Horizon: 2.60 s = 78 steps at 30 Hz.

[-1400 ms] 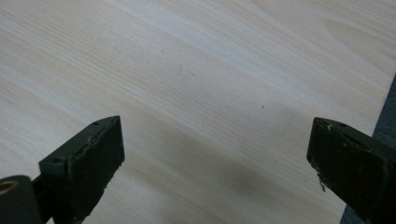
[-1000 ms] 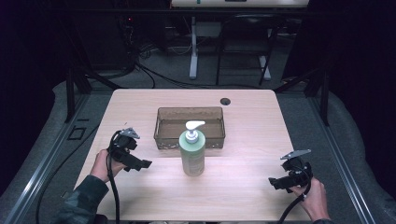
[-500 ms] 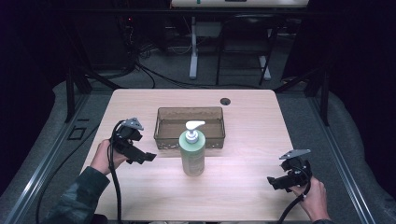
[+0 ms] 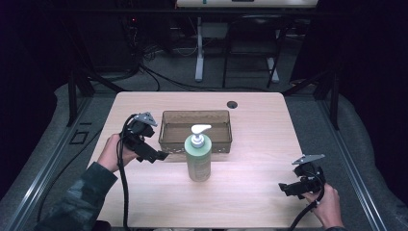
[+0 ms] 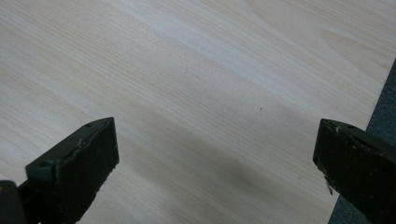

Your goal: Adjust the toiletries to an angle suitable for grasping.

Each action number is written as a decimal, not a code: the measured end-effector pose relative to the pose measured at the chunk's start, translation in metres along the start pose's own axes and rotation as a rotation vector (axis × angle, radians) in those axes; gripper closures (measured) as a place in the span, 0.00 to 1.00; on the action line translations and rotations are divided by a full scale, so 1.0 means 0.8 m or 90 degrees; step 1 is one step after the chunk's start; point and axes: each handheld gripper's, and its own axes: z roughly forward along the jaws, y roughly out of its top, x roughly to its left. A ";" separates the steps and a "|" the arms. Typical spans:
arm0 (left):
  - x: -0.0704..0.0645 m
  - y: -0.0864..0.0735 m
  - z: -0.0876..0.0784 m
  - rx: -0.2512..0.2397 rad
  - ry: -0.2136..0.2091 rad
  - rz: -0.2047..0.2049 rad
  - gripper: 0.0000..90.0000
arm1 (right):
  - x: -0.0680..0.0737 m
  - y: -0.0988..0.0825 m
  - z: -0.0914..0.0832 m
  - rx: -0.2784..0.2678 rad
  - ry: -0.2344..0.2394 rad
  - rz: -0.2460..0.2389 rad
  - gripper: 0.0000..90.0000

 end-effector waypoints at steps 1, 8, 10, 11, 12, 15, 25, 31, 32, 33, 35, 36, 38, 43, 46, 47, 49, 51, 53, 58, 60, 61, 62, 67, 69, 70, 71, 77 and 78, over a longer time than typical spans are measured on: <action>-0.003 0.004 -0.001 -0.005 -0.001 -0.001 0.00 | -0.001 -0.001 0.000 0.002 -0.001 0.000 0.00; -0.013 0.029 -0.004 0.004 -0.011 0.030 0.00 | -0.004 -0.002 -0.001 0.003 0.000 0.005 0.00; -0.016 0.038 -0.005 0.005 -0.016 0.042 0.00 | -0.004 -0.002 0.000 0.006 0.000 0.004 0.00; -0.017 0.040 -0.005 0.006 -0.019 0.044 0.00 | -0.004 -0.002 0.001 0.008 -0.003 0.002 0.00; -0.018 0.043 -0.005 0.005 -0.020 0.046 0.00 | -0.004 -0.002 0.001 0.010 -0.001 0.004 0.00; -0.023 0.053 -0.005 0.010 -0.032 0.060 0.00 | -0.004 -0.002 0.000 0.008 -0.001 0.007 0.00; -0.035 0.089 -0.005 0.023 -0.043 0.092 0.00 | -0.005 -0.003 -0.002 0.008 -0.003 0.008 0.00; -0.044 0.107 -0.004 0.034 -0.044 0.113 0.00 | -0.005 -0.004 -0.001 0.010 -0.008 0.007 0.00; -0.045 0.109 -0.003 0.035 -0.044 0.117 0.00 | -0.005 -0.004 -0.001 0.010 -0.008 0.007 0.00; -0.046 0.113 -0.002 0.039 -0.045 0.119 0.00 | -0.005 -0.004 -0.001 0.011 -0.006 0.008 0.00; -0.048 0.118 -0.001 0.044 -0.040 0.131 0.04 | -0.007 -0.005 -0.002 0.010 -0.007 0.008 0.00; -0.049 0.120 0.000 0.046 -0.042 0.132 0.08 | -0.007 -0.005 -0.002 0.011 -0.008 0.009 0.00; -0.052 0.124 0.002 0.050 -0.054 0.139 0.14 | -0.008 -0.006 -0.002 0.011 -0.008 0.011 0.00; -0.057 0.136 0.007 0.059 -0.053 0.156 0.27 | -0.008 -0.006 -0.001 0.013 -0.006 0.010 0.00; -0.059 0.142 0.009 0.062 -0.056 0.162 0.34 | -0.009 -0.006 -0.002 0.013 -0.006 0.011 0.00; -0.059 0.144 0.010 0.069 -0.054 0.171 0.34 | -0.009 -0.006 -0.002 0.013 -0.006 0.011 0.00; -0.061 0.147 0.014 0.074 -0.054 0.173 0.41 | -0.009 -0.006 -0.002 0.014 -0.005 0.013 0.00; -0.062 0.149 0.015 0.071 -0.055 0.173 0.47 | -0.010 -0.007 -0.002 0.014 -0.007 0.011 0.00; -0.062 0.150 0.016 0.069 -0.057 0.176 0.48 | -0.010 -0.007 -0.002 0.014 -0.008 0.010 0.00; -0.066 0.151 0.018 0.067 -0.053 0.190 0.63 | -0.009 -0.007 -0.001 0.019 -0.008 0.014 0.00; -0.067 0.151 0.017 0.067 -0.049 0.201 0.69 | -0.009 -0.007 -0.001 0.016 -0.007 0.013 0.00; -0.067 0.151 0.017 0.066 -0.046 0.201 0.69 | -0.009 -0.007 -0.001 0.017 -0.008 0.013 0.00; -0.067 0.150 0.017 0.066 -0.048 0.203 0.69 | -0.009 -0.007 -0.002 0.016 -0.008 0.013 0.00; -0.067 0.150 0.015 0.074 -0.051 0.222 0.70 | -0.010 -0.007 -0.002 0.016 -0.014 0.008 0.00; -0.066 0.149 0.013 0.075 -0.050 0.225 0.70 | -0.010 -0.007 -0.003 0.013 -0.011 0.011 0.00; -0.065 0.149 0.013 0.075 -0.051 0.224 0.70 | -0.010 -0.008 -0.003 0.014 -0.012 0.011 0.00; -0.064 0.148 0.012 0.076 -0.051 0.221 0.70 | -0.010 -0.008 -0.003 0.014 -0.012 0.012 0.00; -0.054 0.145 0.007 0.082 -0.052 0.217 0.70 | -0.010 -0.008 -0.003 0.013 -0.014 0.013 0.00; -0.053 0.144 0.006 0.083 -0.051 0.212 0.70 | -0.010 -0.008 -0.004 0.014 -0.013 0.014 0.00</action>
